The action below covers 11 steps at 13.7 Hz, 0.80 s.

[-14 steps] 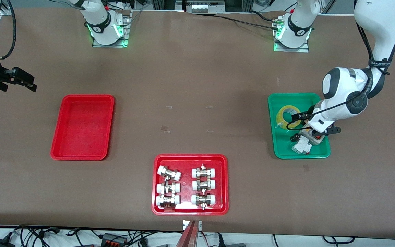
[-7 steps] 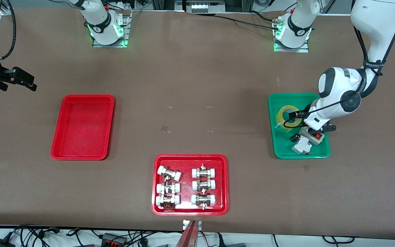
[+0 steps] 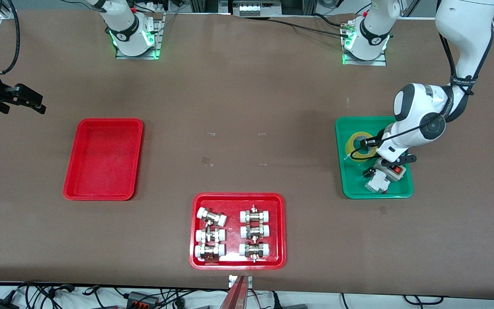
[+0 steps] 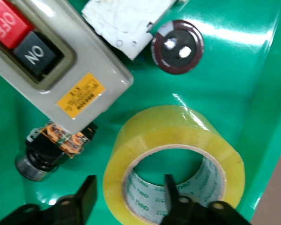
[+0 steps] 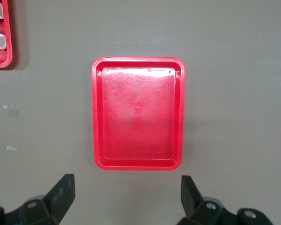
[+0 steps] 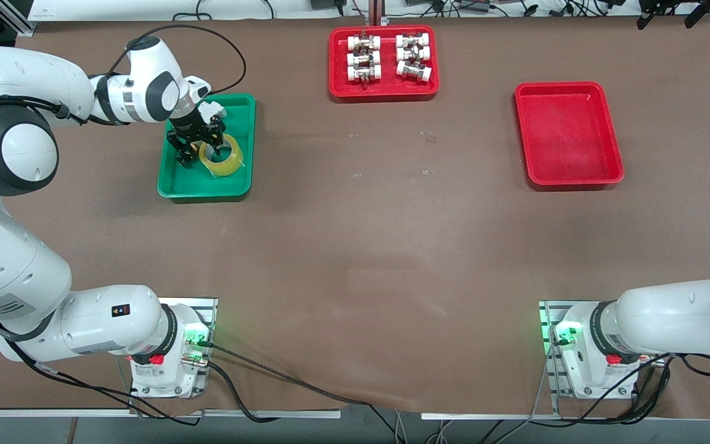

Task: Left arm passes tape to right arm into tray
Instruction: 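Close the left gripper on the tape rim and lift it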

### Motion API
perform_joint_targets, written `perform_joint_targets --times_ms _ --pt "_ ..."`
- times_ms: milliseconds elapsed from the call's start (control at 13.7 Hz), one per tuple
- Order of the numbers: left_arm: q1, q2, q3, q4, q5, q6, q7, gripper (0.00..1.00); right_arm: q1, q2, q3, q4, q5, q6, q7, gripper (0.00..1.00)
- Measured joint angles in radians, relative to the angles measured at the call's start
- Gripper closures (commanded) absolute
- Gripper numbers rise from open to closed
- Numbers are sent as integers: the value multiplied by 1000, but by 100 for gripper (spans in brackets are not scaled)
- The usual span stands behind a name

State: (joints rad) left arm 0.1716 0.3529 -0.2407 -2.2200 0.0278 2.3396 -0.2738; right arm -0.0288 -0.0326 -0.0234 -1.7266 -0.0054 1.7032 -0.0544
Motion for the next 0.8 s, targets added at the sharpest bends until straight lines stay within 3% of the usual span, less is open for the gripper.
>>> perform_joint_targets --times_ms 437,510,801 --pt "4 0 3 0 1 0 -11 96 0 0 0 0 0 0 0 0" --pt "5 -1 3 0 1 0 -12 100 0 0 0 0 0 0 0 0" --pt "7 -17 3 4 1 -28 -20 100 0 0 0 0 0 0 0 0"
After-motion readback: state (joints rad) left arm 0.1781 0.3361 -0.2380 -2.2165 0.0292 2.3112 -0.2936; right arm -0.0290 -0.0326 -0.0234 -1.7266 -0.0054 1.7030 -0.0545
